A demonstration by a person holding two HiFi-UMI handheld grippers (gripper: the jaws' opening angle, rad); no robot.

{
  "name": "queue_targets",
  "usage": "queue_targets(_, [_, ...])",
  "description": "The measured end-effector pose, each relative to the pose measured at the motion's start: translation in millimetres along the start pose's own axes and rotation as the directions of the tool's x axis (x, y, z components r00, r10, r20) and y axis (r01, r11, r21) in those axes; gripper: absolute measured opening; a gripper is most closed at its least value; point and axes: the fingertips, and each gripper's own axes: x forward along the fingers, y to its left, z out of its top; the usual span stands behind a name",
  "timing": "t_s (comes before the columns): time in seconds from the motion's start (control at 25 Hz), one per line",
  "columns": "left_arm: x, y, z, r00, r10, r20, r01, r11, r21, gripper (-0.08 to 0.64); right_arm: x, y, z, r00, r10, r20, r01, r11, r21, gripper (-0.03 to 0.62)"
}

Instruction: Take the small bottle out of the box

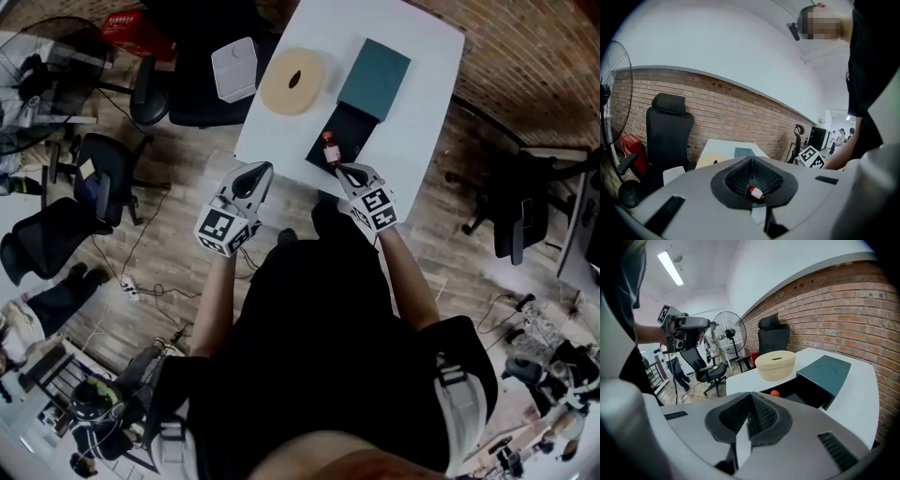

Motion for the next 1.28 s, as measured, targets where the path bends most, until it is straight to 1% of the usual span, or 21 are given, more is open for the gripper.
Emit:
queue_targets(0.36, [13,2,6,0.998,0.059,0.02,-0.058,0.998,-0.015,0.021,12,-12,7,0.997,0.073,-0.017,-0.074,0.997,-0.032,0.006])
queue_targets(0.6, [16,-2,5,0.995,0.091,0.026,-0.091,0.996,-0.026,0.021,20,-18,-1,0.993,0.109,-0.038,-0.112,0.991,-0.068,0.032])
queue_targets(0.8, [11,-5,-1,0.992,0.122,0.026,-0.121,0.992,-0.039,0.02,24,-16,-6,0.989,0.135,-0.056,-0.139,0.987,-0.076,0.049])
queue_targets(0.96, [7,-10,1,0.991,0.132,0.038,-0.131,0.991,-0.039,0.021,26,-13,-10,0.987,0.149,-0.06,-0.153,0.985,-0.085,0.066])
queue_targets(1.04, [6,-12,0,0.991,0.127,0.041,-0.126,0.991,-0.039,0.02,27,-14,-10,0.987,0.145,-0.068,-0.15,0.985,-0.08,0.075])
queue_targets(1.28, [12,-7,8,0.995,0.085,0.048,-0.084,0.996,-0.034,0.021,30,-29,-11,0.994,0.085,-0.061,-0.089,0.994,-0.067,0.092])
